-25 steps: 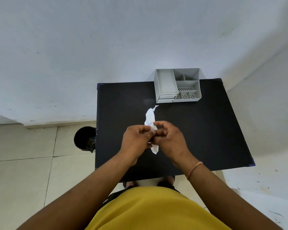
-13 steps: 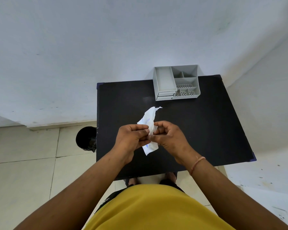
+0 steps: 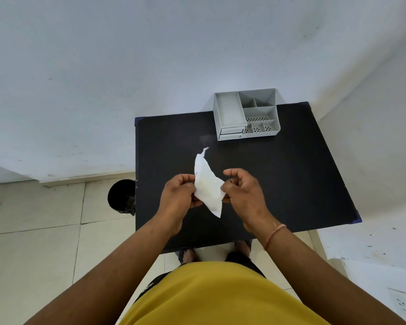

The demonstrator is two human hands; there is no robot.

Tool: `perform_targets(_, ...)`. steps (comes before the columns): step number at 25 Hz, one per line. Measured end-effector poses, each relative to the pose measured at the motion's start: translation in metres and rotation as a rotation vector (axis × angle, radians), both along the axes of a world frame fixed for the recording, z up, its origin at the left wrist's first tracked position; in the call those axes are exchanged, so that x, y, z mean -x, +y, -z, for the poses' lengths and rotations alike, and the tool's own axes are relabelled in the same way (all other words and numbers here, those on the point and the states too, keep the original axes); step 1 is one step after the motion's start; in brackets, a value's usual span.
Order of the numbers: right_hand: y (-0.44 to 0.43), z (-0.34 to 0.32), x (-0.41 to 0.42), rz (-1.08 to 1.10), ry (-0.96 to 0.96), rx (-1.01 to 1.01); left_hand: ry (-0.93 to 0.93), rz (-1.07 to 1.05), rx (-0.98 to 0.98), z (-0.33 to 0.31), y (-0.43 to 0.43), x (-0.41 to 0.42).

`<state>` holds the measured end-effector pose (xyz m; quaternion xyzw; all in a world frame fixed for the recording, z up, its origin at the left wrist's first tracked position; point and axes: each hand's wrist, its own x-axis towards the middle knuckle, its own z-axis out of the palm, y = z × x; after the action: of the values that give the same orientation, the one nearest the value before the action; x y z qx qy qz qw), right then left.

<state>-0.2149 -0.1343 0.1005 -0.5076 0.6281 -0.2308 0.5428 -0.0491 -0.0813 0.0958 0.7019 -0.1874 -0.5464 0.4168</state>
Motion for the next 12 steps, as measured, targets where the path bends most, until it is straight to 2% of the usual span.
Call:
perform_targets(3, 0.003, -0.005, -0.003, -0.097, -0.023, 0.011, -0.022, 0.077, -0.005, 0.003, 0.001, 0.001)
perform_targets(8, 0.002, -0.007, -0.002, -0.129, -0.002, 0.035, -0.643, 0.252, -0.023, 0.006, -0.003, -0.003)
perform_targets(12, 0.001, -0.007, 0.001, -0.112, -0.025, 0.027, -0.9, 0.321, 0.097, 0.004, 0.0, -0.015)
